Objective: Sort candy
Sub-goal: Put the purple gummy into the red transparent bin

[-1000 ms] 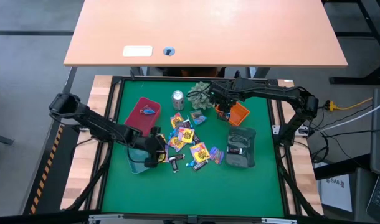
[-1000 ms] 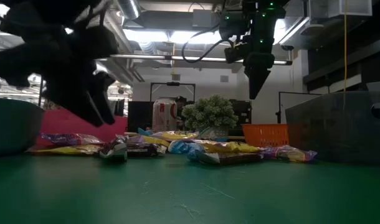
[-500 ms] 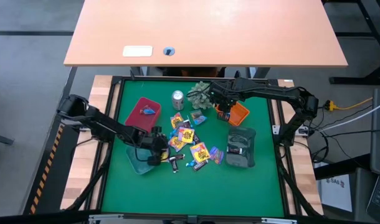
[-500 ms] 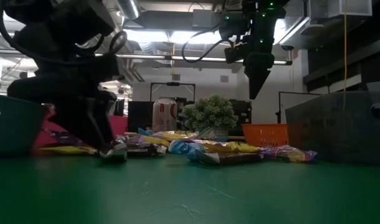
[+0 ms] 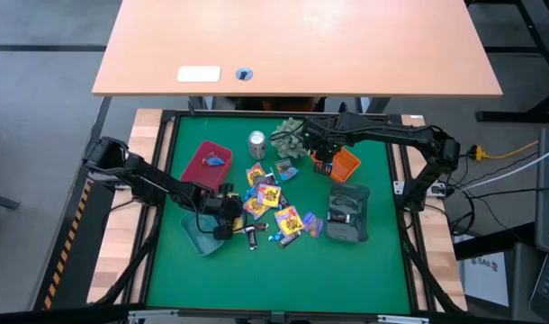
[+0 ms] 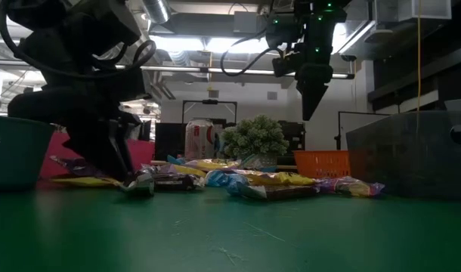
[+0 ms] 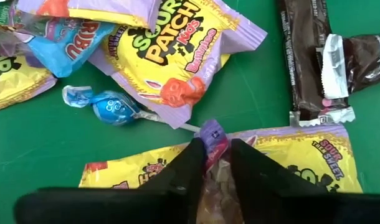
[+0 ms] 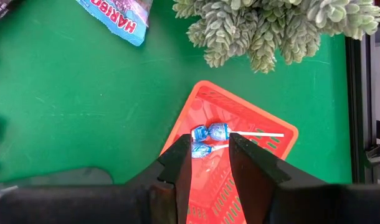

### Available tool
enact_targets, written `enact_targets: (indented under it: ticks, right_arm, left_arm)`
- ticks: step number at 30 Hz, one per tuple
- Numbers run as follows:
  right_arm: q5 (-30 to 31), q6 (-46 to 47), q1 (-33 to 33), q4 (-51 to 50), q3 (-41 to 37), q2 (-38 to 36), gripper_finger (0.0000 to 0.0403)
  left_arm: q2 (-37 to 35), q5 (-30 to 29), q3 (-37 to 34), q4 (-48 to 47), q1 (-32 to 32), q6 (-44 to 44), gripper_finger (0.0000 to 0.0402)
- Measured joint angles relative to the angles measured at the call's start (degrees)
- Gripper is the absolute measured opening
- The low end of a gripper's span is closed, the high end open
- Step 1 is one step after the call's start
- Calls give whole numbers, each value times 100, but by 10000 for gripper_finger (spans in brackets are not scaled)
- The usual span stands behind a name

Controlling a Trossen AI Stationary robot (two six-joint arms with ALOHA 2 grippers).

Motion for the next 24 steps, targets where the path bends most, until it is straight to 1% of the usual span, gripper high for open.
enact_targets:
  ticks: [8, 20, 24]
  right_arm:
    - [0, -1, 0, 2, 0, 0, 106]
    - [0, -1, -2, 28, 0, 0, 106]
    - [0, -1, -1, 33, 0, 0, 106]
  left_arm:
    - [-68, 10, -11, -35, 0, 0, 46]
    - [-541, 34, -20, -36, 0, 0, 4]
    - [-688, 20, -20, -42, 0, -2, 2]
